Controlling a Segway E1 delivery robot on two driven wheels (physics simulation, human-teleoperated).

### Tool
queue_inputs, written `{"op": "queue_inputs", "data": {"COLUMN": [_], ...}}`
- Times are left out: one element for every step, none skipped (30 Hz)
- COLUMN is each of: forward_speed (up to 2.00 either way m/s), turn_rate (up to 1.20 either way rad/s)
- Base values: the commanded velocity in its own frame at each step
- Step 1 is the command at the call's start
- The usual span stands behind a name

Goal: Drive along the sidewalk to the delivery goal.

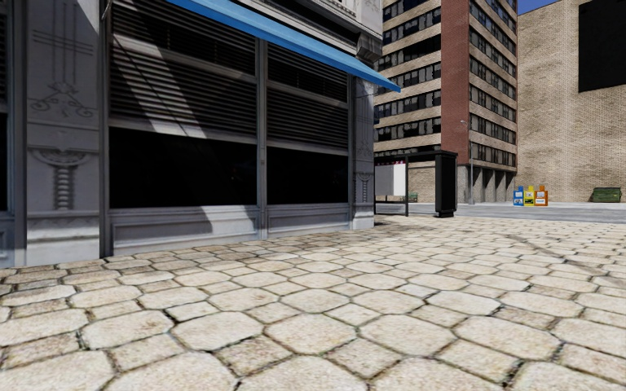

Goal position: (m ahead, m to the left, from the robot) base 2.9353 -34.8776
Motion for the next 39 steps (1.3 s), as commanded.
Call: {"op": "queue_inputs", "data": {"forward_speed": [0.00, 0.00, 0.00, 0.00, 0.00, 0.00, 0.00, 0.00, 0.00, 0.00, 0.00, 0.00, 0.00, 0.00, 0.00, 0.00, 0.00, 0.00, 0.00, 0.00, 0.00, 0.00, 0.00, 0.00, 0.00, 0.00, 0.00, 0.00, 0.00, 0.00, 0.12, 0.32, 0.65, 0.65, 0.85, 0.93, 1.00, 1.00, 1.12], "turn_rate": [0.00, 0.00, 0.00, 0.00, 0.00, 0.00, 0.00, 0.00, 0.00, 0.00, 0.00, 0.00, 0.00, 0.00, 0.00, 0.00, 0.00, 0.00, 0.00, 0.00, 0.00, 0.00, 0.00, 0.00, 0.00, 0.00, 0.00, 0.00, 0.00, 0.00, 0.00, 0.00, 0.00, 0.00, 0.00, 0.00, 0.00, 0.00, -0.07]}}
